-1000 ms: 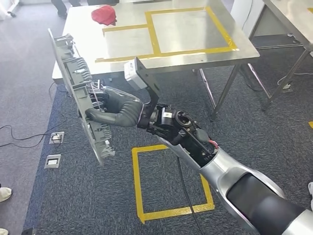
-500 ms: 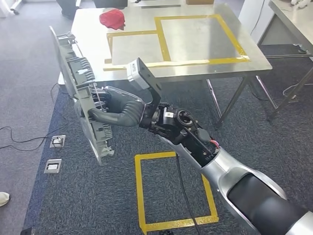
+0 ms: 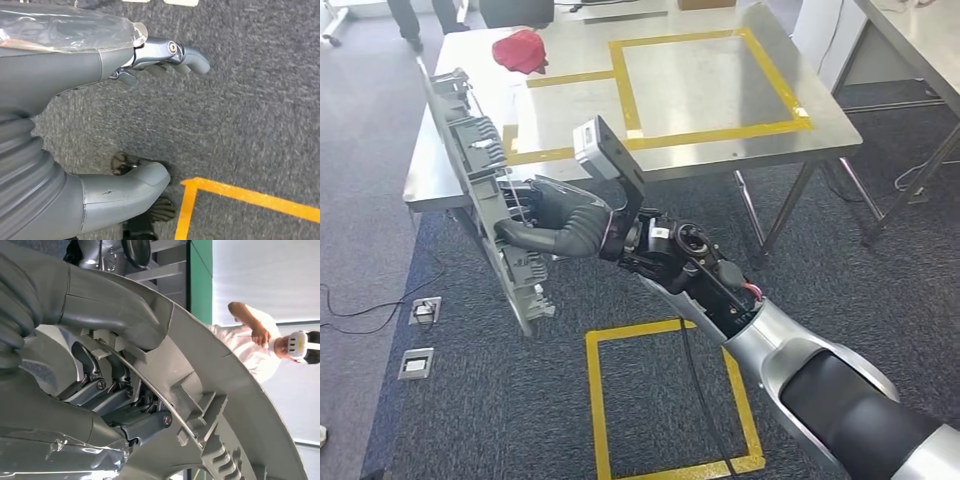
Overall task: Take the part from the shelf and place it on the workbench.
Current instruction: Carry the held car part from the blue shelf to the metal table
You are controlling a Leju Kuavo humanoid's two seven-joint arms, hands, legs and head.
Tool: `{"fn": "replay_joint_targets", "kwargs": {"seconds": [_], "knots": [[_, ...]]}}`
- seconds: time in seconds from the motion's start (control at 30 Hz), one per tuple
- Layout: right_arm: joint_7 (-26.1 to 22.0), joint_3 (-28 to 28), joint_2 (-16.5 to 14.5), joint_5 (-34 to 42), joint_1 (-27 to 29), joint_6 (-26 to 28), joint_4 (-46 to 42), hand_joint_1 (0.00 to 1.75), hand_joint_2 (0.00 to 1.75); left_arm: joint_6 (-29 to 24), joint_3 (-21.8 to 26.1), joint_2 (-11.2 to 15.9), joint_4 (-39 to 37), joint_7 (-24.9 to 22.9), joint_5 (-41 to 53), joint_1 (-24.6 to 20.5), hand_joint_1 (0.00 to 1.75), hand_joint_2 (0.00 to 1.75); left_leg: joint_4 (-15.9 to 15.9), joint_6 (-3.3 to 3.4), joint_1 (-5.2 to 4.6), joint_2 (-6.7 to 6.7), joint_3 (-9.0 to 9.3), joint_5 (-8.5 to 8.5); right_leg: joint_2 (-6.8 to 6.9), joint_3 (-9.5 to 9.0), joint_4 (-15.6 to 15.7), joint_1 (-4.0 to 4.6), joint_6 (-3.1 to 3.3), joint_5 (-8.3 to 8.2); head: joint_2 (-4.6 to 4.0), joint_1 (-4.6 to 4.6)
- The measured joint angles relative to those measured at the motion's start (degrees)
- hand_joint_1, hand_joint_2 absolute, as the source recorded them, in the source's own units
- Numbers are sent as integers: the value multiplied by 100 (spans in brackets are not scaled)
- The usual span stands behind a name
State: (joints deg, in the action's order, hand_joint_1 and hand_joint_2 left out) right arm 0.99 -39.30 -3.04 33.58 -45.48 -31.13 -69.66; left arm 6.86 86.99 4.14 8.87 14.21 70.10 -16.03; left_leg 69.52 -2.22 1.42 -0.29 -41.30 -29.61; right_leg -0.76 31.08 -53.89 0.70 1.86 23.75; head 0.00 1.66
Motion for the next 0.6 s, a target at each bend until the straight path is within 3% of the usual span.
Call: {"fn": "replay_joint_targets", "kwargs": {"seconds": [0.07,0.13,0.23,0.3,0.33,0.43,0.47,0.5,0.57,0.6], "knots": [[18,0,1,13,4,-6,-1,175,175,-1,0,11,1,0,-1,-1,0,175,-802,104,-55,2,212,585,-8,-114,0,28,-4,90,0,-27],[31,2,1,22,-1,-13,-1,175,175,-4,0,30,1,0,-5,-6,0,175,-1404,190,-117,13,412,881,-20,-171,-2,51,-37,171,0,-45],[41,2,2,24,1,-25,-2,175,175,-8,0,41,1,0,-9,-7,0,175,-1537,254,-126,13,517,881,-26,-205,-51,61,-127,246,0,-56],[40,3,2,25,-12,-33,-3,175,175,-8,0,34,2,0,-9,-12,0,175,-1570,298,-92,11,619,860,-7,-144,-270,51,-198,373,0,-28],[37,3,2,25,-21,-36,-4,175,175,-8,0,28,2,0,-9,-16,0,175,-1583,315,-79,11,666,841,2,-10,-547,34,-237,497,0,-5],[26,3,8,24,-10,-37,1,175,175,-7,0,14,2,0,-7,-20,0,175,-1581,321,-64,11,758,751,13,631,-1662,-52,-335,887,0,59],[22,2,11,24,6,-37,4,175,175,-7,0,12,2,0,-5,-18,0,175,-1579,308,-52,10,799,716,17,759,-1795,-80,-362,876,0,72],[20,2,14,23,17,-36,7,175,175,-7,0,9,2,0,-3,-18,0,175,-1577,290,-37,8,853,676,22,773,-1684,-105,-388,726,0,89],[11,2,16,23,25,-28,10,175,175,-7,0,4,2,-2,4,-18,0,175,-1576,241,-6,2,977,584,41,558,-941,-145,-423,159,0,132],[3,2,20,23,22,-20,14,175,175,-7,0,1,1,-5,10,-22,0,175,-1573,209,4,-1,1027,544,52,440,-555,-142,-425,-34,0,149]]}}
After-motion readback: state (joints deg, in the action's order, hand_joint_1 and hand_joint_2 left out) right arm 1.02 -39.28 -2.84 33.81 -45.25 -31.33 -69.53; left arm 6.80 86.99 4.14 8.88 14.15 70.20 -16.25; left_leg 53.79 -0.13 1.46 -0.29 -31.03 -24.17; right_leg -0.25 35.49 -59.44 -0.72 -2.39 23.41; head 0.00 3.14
